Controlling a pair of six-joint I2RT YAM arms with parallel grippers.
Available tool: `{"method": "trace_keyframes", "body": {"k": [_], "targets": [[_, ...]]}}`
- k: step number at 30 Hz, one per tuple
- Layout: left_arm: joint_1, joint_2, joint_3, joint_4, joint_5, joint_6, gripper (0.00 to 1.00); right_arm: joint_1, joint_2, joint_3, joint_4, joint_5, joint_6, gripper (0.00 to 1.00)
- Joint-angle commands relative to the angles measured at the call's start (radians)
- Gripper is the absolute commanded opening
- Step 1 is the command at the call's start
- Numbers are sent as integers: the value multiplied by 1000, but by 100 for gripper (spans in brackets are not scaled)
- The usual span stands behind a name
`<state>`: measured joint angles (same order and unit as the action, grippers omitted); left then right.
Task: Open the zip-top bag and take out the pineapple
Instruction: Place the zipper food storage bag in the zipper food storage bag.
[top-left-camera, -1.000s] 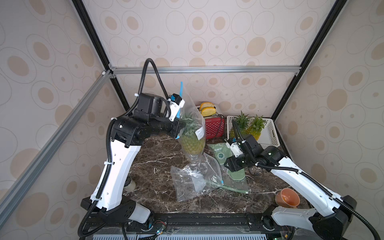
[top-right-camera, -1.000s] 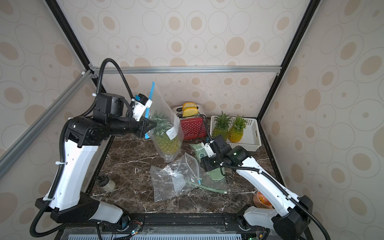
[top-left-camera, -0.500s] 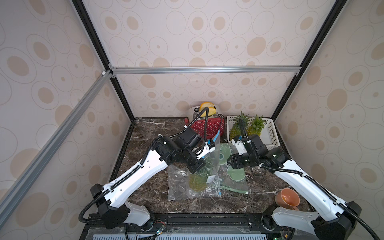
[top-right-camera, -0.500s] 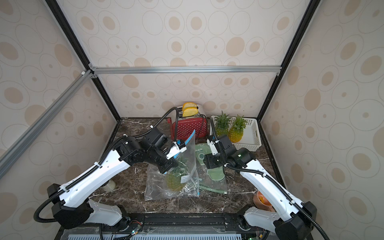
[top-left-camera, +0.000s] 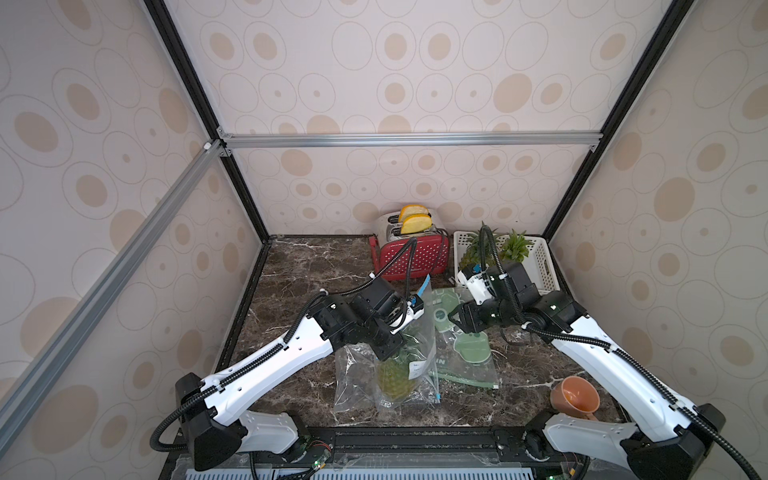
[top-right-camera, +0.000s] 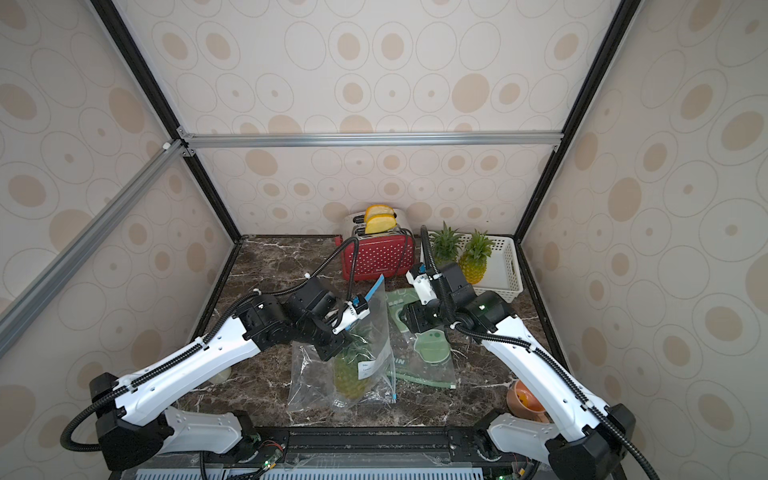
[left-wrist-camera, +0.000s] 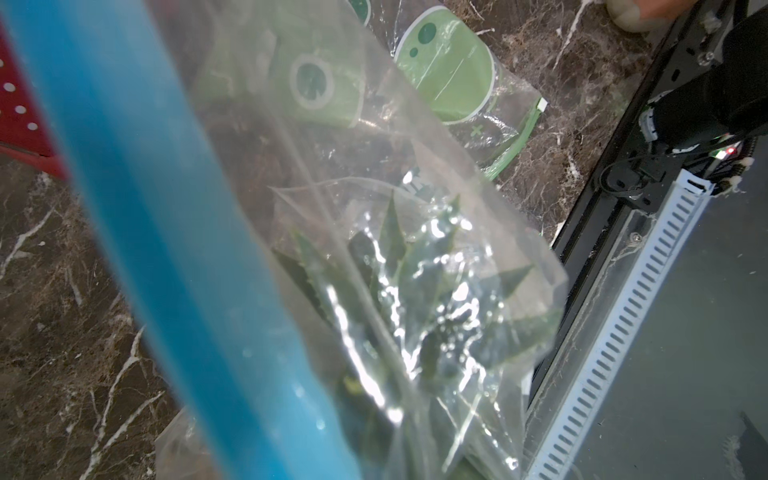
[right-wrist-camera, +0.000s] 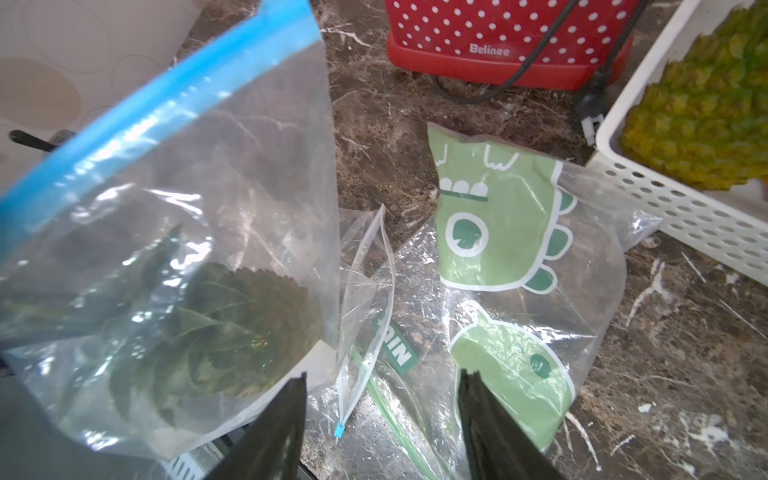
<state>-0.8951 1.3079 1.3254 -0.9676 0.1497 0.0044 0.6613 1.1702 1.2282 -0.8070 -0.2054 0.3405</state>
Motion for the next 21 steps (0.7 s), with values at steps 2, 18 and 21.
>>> {"method": "trace_keyframes", "body": {"k": [2,18,21], "targets": [[-9,-31,10,-45,-16,-15,7,0,-7,54,-11,-100,-51,62],[-19,-236,39,-52,55,-119,54,41,69,201,-59,-156,-164,64],[-19,-250,76,-60,-27,-141,57,100,87,275,-137,-154,-251,64]]}}
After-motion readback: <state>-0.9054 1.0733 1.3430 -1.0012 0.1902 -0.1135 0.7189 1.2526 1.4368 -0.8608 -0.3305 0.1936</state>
